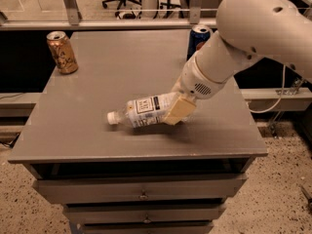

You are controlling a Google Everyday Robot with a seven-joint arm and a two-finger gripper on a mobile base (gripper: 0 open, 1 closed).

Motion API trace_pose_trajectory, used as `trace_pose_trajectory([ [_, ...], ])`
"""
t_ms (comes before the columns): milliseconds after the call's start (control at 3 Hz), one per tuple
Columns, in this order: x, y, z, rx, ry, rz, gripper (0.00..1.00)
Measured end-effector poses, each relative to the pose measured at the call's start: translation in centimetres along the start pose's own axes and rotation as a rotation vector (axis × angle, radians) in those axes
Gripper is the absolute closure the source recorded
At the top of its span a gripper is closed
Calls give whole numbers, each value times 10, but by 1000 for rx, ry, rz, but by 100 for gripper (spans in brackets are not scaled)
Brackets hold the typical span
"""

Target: Move blue plastic bottle near orange can

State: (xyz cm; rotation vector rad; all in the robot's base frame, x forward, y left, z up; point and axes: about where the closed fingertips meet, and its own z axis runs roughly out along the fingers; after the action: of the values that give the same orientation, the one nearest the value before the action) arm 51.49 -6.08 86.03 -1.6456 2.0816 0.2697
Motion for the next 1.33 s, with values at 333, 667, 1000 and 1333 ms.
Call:
trace_pose_trajectory([
  [333, 0, -5, -4, 14, 1, 1, 100],
  [667, 0, -5, -4, 14, 1, 1, 100],
  [1000, -5, -14, -4, 34, -31, 4, 100],
  [1333, -10, -49, -4, 91, -93, 33, 100],
])
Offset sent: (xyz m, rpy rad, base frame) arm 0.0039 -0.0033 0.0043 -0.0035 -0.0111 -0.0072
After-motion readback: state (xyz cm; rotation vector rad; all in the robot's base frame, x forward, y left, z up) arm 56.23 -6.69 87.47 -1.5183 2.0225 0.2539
